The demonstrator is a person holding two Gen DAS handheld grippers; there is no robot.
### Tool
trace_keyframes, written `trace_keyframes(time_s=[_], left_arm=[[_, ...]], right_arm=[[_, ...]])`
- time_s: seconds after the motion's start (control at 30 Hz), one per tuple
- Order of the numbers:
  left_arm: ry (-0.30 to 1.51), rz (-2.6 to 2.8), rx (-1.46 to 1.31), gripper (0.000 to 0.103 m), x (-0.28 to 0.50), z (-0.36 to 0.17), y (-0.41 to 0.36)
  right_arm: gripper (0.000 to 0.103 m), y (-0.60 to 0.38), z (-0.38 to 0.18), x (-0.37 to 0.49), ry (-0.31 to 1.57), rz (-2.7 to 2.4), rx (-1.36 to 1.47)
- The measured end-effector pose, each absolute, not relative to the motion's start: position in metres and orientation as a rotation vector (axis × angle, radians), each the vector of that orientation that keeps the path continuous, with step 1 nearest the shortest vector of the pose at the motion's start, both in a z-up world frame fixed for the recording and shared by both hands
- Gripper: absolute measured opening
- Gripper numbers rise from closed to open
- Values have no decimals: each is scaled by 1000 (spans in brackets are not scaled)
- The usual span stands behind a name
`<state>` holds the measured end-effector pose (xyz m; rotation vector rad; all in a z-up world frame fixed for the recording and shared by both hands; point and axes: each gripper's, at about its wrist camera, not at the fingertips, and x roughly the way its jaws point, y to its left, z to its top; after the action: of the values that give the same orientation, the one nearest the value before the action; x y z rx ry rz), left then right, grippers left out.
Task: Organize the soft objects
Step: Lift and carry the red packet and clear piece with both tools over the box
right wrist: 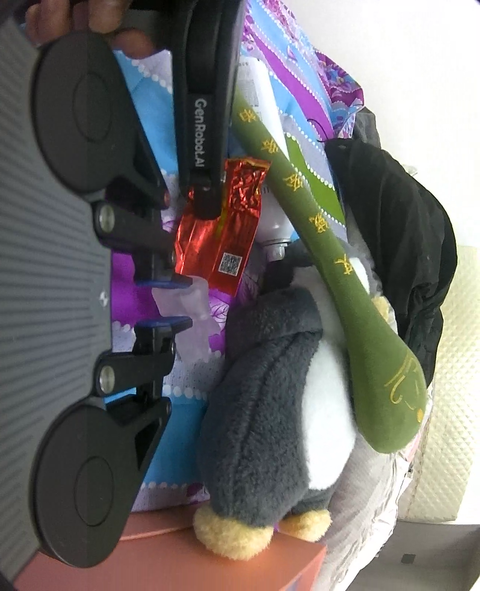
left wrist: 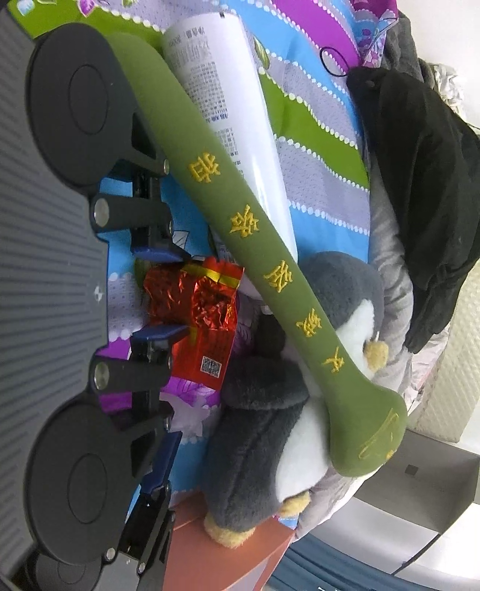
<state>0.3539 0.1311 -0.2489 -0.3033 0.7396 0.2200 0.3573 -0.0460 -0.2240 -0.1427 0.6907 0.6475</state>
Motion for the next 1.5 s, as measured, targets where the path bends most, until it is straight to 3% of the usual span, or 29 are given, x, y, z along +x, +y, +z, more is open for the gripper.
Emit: trace_keyframes(time_s=[1.5], left_arm=[[875,144,-358,40,176,-189,59]], right_arm=[[19,-132,-151,173,774,586,-163]])
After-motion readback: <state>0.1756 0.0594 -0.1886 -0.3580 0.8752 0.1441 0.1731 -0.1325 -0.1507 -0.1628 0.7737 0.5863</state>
